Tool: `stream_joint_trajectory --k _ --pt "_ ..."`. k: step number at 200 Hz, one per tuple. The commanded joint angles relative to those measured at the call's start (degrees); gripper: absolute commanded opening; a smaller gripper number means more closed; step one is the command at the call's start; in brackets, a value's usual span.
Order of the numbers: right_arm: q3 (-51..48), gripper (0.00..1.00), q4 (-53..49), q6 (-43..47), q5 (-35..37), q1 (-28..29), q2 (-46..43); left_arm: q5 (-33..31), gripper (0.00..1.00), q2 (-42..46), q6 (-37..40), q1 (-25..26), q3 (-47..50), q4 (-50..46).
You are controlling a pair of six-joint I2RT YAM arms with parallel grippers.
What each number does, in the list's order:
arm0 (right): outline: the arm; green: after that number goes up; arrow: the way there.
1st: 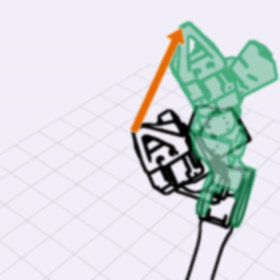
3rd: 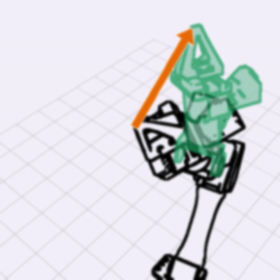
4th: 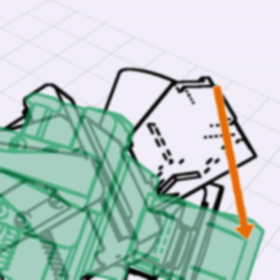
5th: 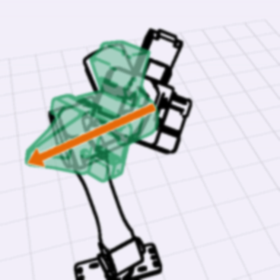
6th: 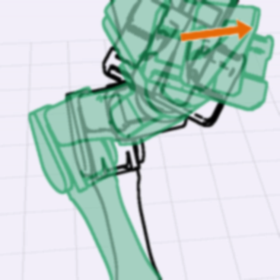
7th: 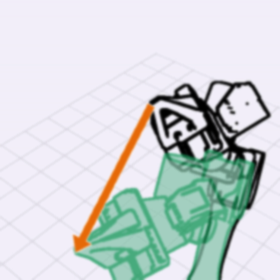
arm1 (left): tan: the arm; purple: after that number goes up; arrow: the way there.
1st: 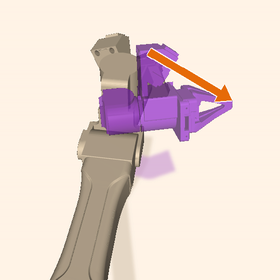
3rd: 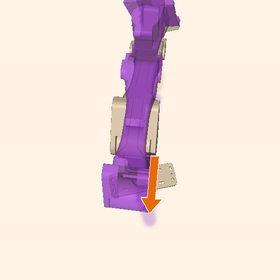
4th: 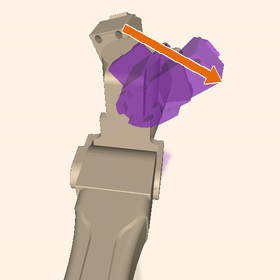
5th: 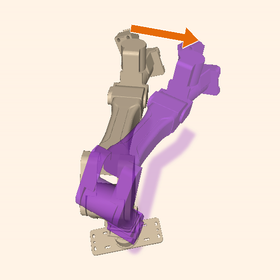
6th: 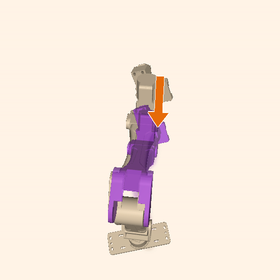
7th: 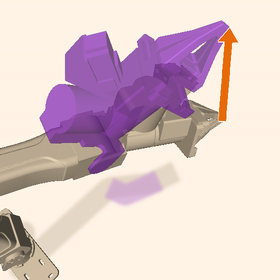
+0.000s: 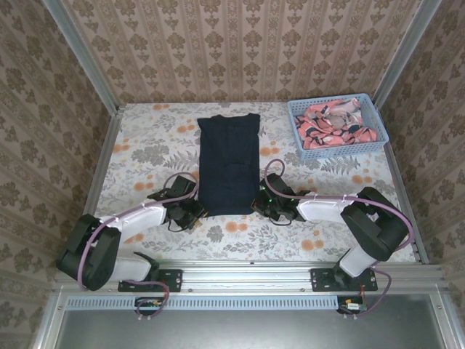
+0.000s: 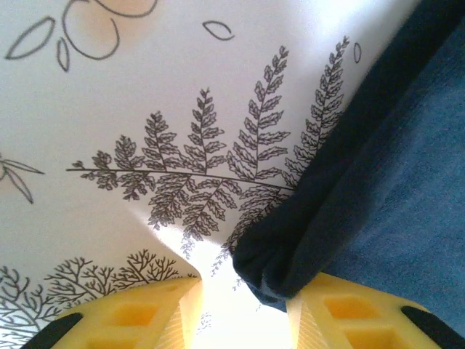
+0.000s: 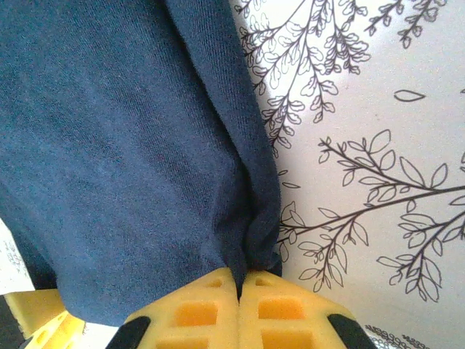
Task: Fold and stack the mixed laundry pile
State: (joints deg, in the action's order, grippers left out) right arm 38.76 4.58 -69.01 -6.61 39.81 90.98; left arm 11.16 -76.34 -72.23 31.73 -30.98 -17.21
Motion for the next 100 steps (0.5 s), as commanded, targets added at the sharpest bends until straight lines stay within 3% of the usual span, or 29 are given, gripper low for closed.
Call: stream_joint_trajectory --k 1,100 --pt "-0.7 0.0 -0.4 0.5 0.4 -0.3 0.3 -2.3 0.37 -5.2 -1.3 -0.6 -0.7 17.6" --pt "-0.3 0.0 -0.3 0.6 -0.4 -0.3 1.4 -1.1 0.39 -1.5 1.0 -0.4 -3.7 8.6"
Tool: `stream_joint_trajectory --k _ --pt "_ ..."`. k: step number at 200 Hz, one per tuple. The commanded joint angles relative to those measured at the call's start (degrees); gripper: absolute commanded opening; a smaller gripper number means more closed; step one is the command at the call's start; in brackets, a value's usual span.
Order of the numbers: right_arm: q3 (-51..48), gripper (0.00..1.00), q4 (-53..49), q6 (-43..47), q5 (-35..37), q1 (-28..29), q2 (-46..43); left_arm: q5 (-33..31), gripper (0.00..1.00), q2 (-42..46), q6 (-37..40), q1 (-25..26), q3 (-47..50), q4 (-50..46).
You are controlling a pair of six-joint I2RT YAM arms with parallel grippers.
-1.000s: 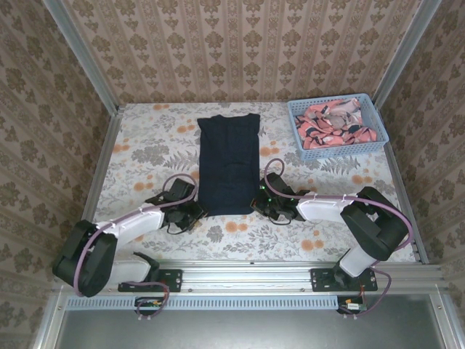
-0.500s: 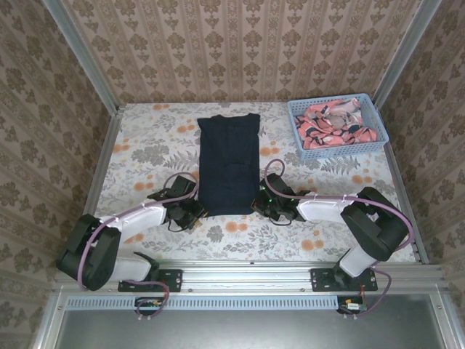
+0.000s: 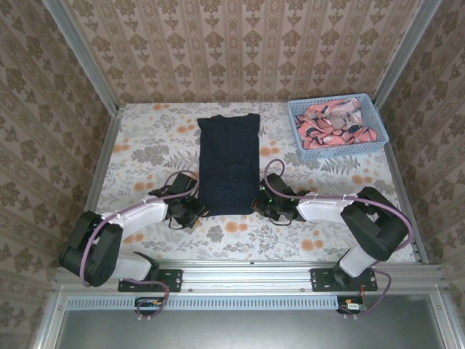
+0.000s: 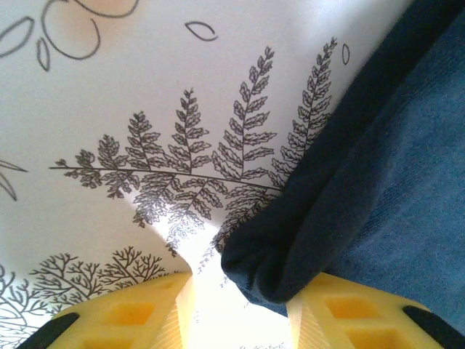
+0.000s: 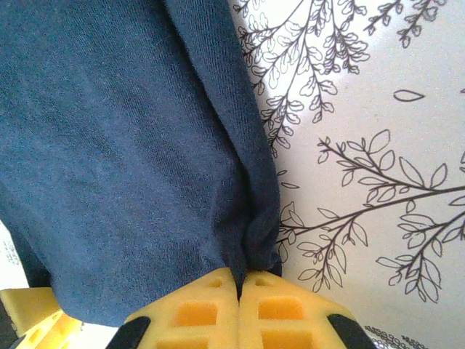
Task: Fold and stack the mixed laundry pile
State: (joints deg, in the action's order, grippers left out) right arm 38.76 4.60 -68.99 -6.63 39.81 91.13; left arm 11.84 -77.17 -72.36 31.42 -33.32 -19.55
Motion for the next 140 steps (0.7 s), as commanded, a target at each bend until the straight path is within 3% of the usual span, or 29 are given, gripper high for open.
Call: stream_joint_trajectory --k 1,42,140 --pt "-0.3 0.0 -0.3 0.6 -0.3 -0.3 1.2 -1.8 0.39 -0.6 1.2 -0.2 -1.5 10.7" --pt "-0.1 0.0 -0.3 0.5 -0.3 -0.3 1.7 -4.2 0.39 3.9 4.5 -0.9 -3.4 3.3" --pt "-0.6 0.0 -0.2 -0.1 0.2 -0.2 1.6 -0.6 0.39 0.3 2.5 0.4 -1.0 6.7"
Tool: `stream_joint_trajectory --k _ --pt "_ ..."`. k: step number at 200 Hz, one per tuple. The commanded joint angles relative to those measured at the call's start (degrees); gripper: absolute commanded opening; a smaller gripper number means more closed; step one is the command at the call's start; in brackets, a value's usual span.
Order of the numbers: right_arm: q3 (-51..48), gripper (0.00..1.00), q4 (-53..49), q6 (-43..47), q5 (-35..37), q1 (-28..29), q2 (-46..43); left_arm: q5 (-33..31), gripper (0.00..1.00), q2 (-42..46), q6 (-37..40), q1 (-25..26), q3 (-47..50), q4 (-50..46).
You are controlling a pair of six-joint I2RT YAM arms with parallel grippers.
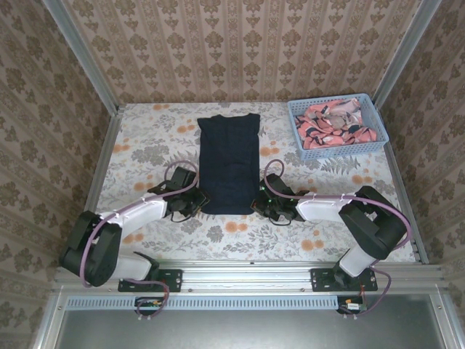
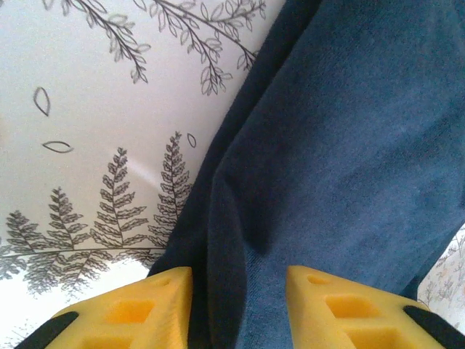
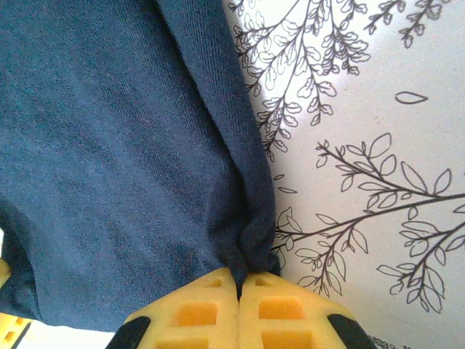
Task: Fold and stack the mixed laundry pile
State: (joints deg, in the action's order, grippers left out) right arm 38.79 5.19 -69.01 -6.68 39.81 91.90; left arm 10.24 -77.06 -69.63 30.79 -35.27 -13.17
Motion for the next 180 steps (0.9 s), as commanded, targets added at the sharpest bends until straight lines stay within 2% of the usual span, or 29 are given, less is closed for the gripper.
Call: stream_joint_trajectory --k 1,37,42,57,91,131,161,180 --pt "-0.7 0.0 -0.8 -0.1 0.3 -0.2 0.9 1.0 0.39 0.3 -0.2 1.1 1.0 0.1" --pt "-0.5 0.0 -1.3 0.1 0.6 -0.3 0.6 0.8 0.37 3.7 -0.2 2.1 3.4 -5.2" --pt "-0.5 0.0 -1.3 0.1 0.6 -0.2 0.6 0.5 0.33 4.1 -0.2 2.1 3.8 -5.7" --pt "-0.5 0.0 -1.1 0.0 0.7 -0.2 0.6 -0.7 0.31 4.8 0.0 1.8 4.8 -5.8" --pt "-0.5 0.0 -1.0 0.1 0.9 -0.3 0.3 -1.0 0.0 1.0 1.8 -0.3 3.3 -0.7" --pt "-0.5 0.0 -5.4 3.6 1.1 -0.2 -2.5 -0.1 0.0 -1.2 4.4 -0.1 0.5 0.0" --pt "-1.6 0.0 -15.0 11.0 1.5 1.2 -7.7 1.3 0.0 3.5 4.2 1.3 4.2 -2.7" --pt "-2.0 0.0 -21.1 13.8 1.0 3.5 -10.3 1.7 0.0 8.4 2.5 4.3 6.6 -6.3"
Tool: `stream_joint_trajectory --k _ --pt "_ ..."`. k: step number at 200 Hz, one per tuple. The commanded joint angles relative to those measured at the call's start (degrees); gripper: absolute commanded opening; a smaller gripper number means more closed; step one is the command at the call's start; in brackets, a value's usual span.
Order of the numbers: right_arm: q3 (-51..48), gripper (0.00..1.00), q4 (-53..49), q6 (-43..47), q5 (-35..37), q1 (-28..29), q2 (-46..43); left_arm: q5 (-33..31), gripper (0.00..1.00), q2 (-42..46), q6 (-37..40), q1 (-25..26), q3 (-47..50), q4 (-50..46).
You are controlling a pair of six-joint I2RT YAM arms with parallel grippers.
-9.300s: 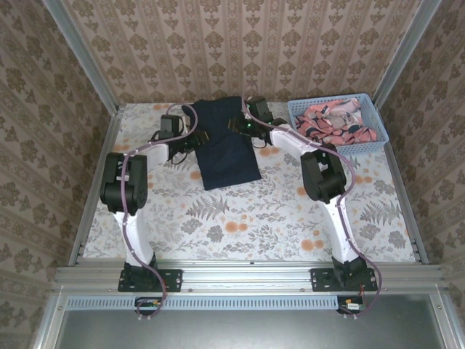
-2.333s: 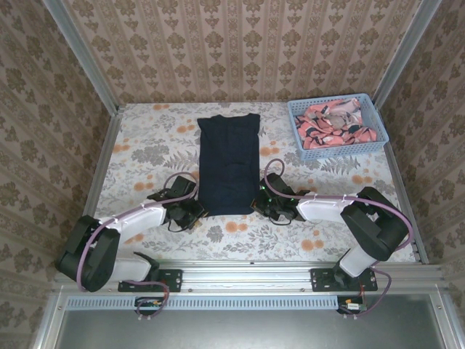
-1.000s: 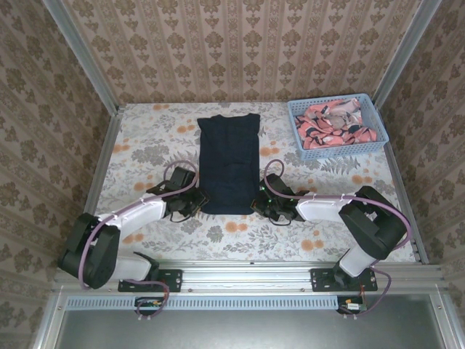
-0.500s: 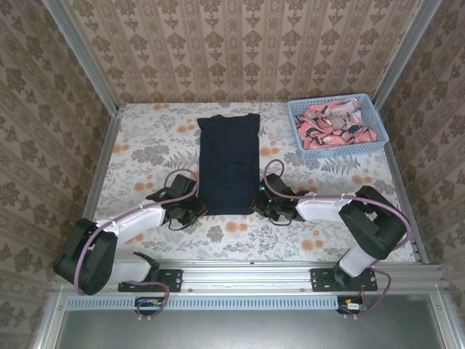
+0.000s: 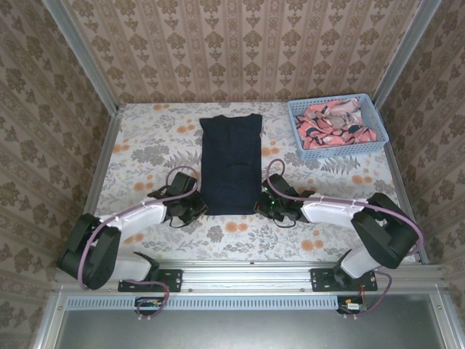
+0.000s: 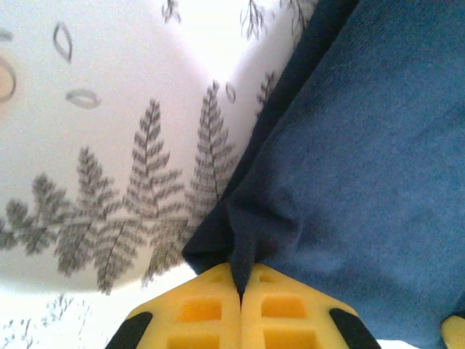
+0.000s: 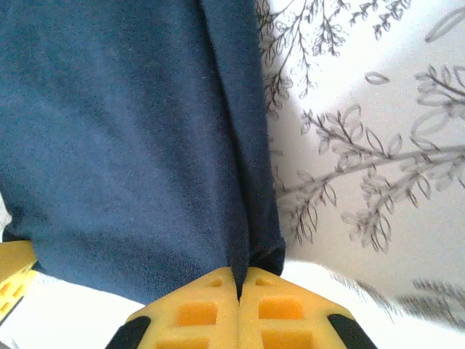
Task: Fold and stack the mixed laundry pile
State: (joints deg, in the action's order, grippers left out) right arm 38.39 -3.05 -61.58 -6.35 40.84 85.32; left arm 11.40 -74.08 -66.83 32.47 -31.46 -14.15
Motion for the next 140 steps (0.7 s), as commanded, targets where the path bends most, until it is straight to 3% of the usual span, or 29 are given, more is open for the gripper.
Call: stream_joint_trajectory --k 1,38,60,93,140 --pt "-1.6 0.0 -13.1 6.4 0.6 2.7 -3.9 0.6 0.0 5.7 -0.4 2.7 2.9 -5.5" --pt "-1.7 0.0 -21.6 3.1 2.0 10.8 -10.8 -0.4 0.0 13.3 -4.3 9.6 2.7 -12.4" --pt "-2.6 0.0 -21.0 -0.3 3.8 10.2 -17.1 -2.4 0.0 14.9 -4.1 9.8 -0.1 -12.5" --pt "2.6 0.0 -18.5 3.3 5.3 0.9 -19.3 -6.1 0.0 9.4 2.6 6.4 -9.5 -9.2" --pt "14.8 0.0 -9.8 8.1 2.2 -11.9 -10.3 -3.9 0.0 -5.8 9.9 -2.1 -24.7 4.0"
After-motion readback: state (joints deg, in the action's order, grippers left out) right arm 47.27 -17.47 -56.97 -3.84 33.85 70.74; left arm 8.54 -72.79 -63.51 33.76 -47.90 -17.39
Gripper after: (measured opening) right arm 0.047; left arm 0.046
